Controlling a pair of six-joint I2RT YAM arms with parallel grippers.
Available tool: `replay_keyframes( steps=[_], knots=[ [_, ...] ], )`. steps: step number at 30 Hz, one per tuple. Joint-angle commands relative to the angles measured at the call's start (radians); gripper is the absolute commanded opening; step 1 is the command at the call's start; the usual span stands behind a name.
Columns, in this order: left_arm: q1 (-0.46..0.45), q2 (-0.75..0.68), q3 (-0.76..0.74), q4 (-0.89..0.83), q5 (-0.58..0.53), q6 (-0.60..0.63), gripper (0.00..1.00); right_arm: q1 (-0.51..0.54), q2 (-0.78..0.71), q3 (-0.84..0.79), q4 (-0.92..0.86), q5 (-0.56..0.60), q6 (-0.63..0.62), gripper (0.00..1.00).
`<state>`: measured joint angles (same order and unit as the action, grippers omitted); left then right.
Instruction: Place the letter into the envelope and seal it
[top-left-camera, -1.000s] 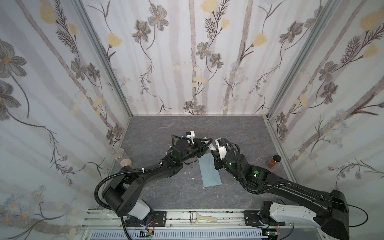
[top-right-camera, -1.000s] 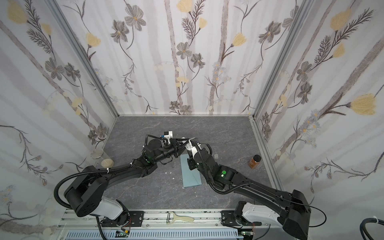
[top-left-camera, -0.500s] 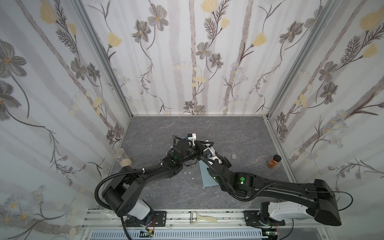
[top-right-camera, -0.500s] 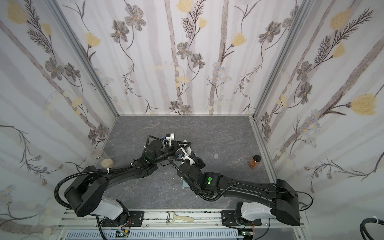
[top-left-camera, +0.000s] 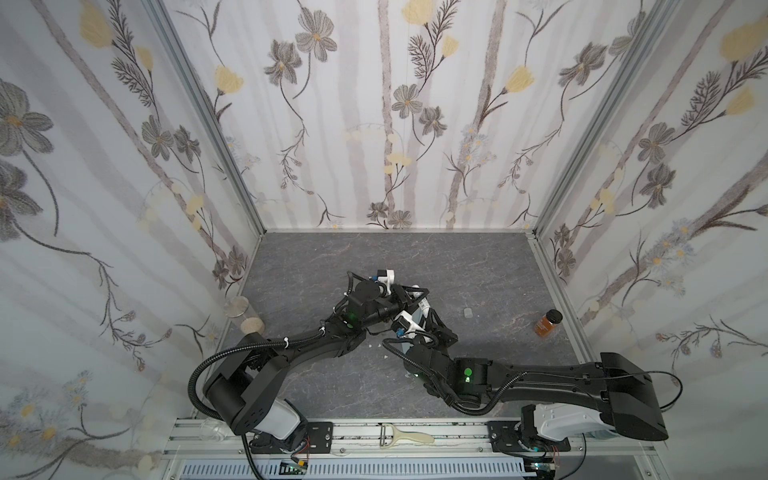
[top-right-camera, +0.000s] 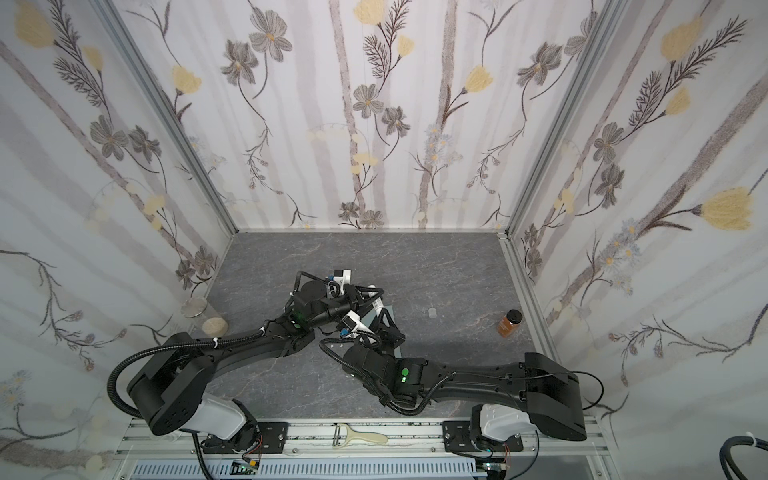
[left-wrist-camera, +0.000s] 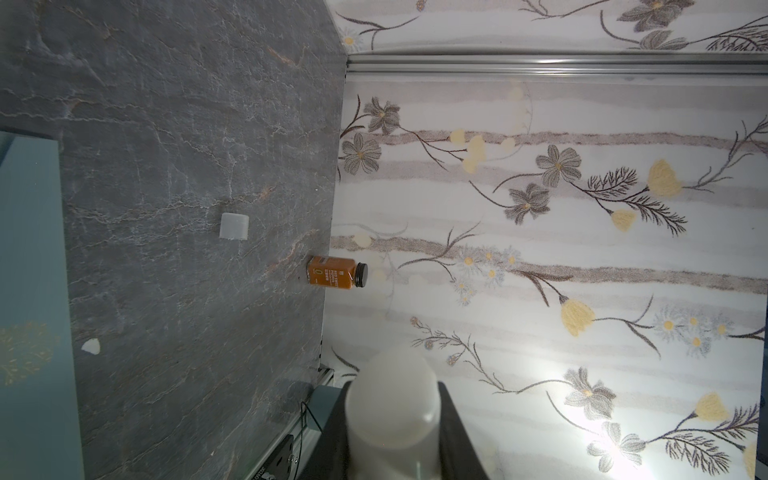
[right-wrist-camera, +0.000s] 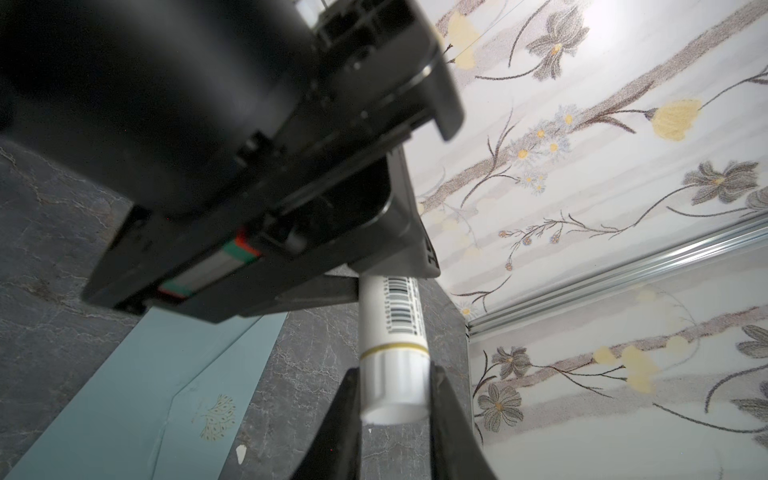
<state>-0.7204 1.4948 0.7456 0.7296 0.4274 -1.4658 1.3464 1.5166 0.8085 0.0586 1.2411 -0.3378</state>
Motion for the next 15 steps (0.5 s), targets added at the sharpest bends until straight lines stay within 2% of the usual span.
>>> replay_keyframes(
  steps=[1, 4, 5, 7, 9, 15],
  knots=[
    [0.003, -0.015, 0.003, 0.119, -0.04, -0.043, 0.0, 0.005, 0.021, -0.006, -0.009, 0.008, -0.031, 0.11],
    [0.002, -0.016, 0.003, 0.119, -0.041, -0.043, 0.0, 0.005, 0.016, -0.002, -0.012, -0.014, 0.0, 0.12],
    [0.002, -0.017, 0.003, 0.119, -0.041, -0.043, 0.0, 0.005, 0.004, 0.003, -0.024, -0.037, 0.029, 0.18],
    [0.002, -0.021, 0.003, 0.119, -0.05, -0.042, 0.0, 0.004, -0.032, 0.011, -0.042, -0.096, 0.106, 0.41],
    [0.002, -0.027, -0.001, 0.12, -0.065, -0.042, 0.0, 0.003, -0.081, 0.014, -0.037, -0.177, 0.181, 0.54],
    [0.006, -0.045, -0.008, 0.12, -0.111, -0.036, 0.0, -0.061, -0.282, -0.04, 0.074, -0.571, 0.493, 0.66]
  ],
)
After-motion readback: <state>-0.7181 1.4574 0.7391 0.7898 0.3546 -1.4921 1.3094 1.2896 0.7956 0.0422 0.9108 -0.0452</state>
